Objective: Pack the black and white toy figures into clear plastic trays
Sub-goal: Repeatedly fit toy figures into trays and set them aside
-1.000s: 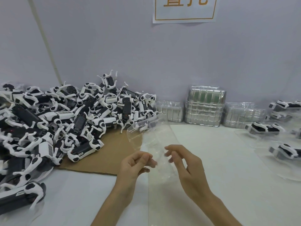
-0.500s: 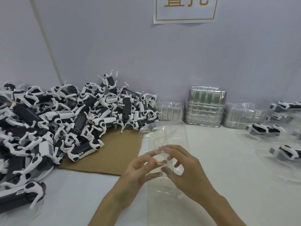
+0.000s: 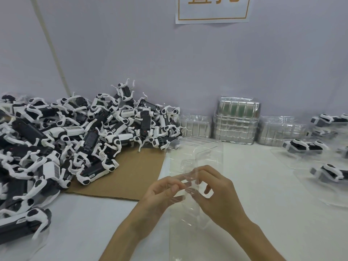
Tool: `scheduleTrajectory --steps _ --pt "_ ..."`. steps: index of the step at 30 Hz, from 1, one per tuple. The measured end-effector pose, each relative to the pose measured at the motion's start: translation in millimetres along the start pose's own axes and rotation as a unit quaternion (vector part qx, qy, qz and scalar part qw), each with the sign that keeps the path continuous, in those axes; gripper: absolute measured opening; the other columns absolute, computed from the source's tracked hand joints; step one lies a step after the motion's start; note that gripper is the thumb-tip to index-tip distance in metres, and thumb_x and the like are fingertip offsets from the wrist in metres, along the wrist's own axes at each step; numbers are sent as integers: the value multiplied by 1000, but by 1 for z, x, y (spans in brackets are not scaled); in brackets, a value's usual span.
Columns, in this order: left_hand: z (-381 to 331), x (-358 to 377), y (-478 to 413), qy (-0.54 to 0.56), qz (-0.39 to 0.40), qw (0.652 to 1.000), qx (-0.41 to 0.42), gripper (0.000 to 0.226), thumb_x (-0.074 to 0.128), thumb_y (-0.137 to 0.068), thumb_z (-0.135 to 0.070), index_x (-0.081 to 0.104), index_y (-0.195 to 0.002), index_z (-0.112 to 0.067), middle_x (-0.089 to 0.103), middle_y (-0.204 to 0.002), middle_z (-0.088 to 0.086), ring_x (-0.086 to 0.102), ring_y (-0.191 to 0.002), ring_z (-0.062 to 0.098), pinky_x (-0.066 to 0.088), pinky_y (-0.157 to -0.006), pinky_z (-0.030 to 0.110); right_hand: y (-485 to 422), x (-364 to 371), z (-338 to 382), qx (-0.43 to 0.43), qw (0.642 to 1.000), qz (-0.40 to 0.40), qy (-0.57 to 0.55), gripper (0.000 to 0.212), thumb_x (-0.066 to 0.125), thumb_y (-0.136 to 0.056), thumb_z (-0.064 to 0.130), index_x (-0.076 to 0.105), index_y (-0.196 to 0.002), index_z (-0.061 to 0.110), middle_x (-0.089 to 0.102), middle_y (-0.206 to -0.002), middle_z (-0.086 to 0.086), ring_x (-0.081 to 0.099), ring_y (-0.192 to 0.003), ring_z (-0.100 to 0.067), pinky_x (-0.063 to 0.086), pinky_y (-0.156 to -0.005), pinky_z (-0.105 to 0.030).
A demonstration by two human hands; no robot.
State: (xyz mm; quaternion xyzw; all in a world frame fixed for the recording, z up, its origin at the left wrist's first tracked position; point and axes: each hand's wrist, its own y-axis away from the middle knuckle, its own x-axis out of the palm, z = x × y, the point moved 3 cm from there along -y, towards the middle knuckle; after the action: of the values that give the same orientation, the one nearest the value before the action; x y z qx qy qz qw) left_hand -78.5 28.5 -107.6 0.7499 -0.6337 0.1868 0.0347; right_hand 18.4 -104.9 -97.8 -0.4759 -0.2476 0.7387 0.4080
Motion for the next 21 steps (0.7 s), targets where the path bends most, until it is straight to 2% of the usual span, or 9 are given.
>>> scheduleTrajectory --steps 3,6,8,10,12,15,18,21 --pt "1 -1 -1 -2 -9 1000 3 31 83 -73 -45 74 -87 -19 58 -140 7 56 -128 29 44 -99 39 1 2 -2 3 1000 8 9 44 75 -81 8 60 -109 39 58 -114 22 61 -90 -4 50 -67 -15" --pt "3 -5 -2 4 -22 1000 14 33 84 -73 -45 75 -89 -18 58 -140 7 56 -128 30 46 -100 39 2 4 -5 24 1000 11 11 64 66 -78 -9 58 -129 28 54 -128 19 61 -103 -2 52 -86 -17" --pt "3 -9 -4 24 -30 999 25 31 86 -72 -41 75 -89 -17 58 -140 8 56 -128 32 49 -102 42 2 2 -3 32 999 -10 14 71 60 -75 -13 55 -133 27 54 -131 18 59 -113 -4 48 -96 -18" --pt "4 -12 -6 36 -39 998 36 30 88 -70 -38 75 -88 -18 58 -140 8 57 -127 32 46 -104 44 0 -1 -1 47 998 -46 6 62 57 -77 -7 57 -129 28 56 -126 19 59 -113 -6 48 -97 -22" --pt "6 -15 -8 43 -46 997 45 28 90 -68 -33 75 -86 -18 59 -140 8 57 -127 32 42 -106 46 0 -5 0 61 995 -76 -6 44 58 -83 5 61 -120 29 59 -117 22 62 -104 -7 49 -90 -27" --pt "10 -21 -10 62 -67 995 51 31 93 -63 -26 75 -86 -16 60 -138 11 58 -126 33 44 -105 48 0 -8 1 55 997 -60 -12 17 57 -91 28 66 -105 29 63 -102 23 61 -97 -6 43 -89 -28" --pt "12 -26 -10 85 -80 992 53 35 96 -58 -24 74 -83 -13 63 -130 13 60 -124 33 53 -96 45 1 -1 4 46 999 10 7 20 57 -91 46 65 -103 32 64 -96 22 58 -99 -1 34 -95 -24" --pt "13 -29 -10 89 -91 991 49 36 97 -56 -23 74 -82 -13 66 -122 11 63 -119 31 56 -89 41 4 9 6 53 998 36 11 23 60 -88 46 64 -106 33 65 -93 22 56 -98 7 30 -95 -18"
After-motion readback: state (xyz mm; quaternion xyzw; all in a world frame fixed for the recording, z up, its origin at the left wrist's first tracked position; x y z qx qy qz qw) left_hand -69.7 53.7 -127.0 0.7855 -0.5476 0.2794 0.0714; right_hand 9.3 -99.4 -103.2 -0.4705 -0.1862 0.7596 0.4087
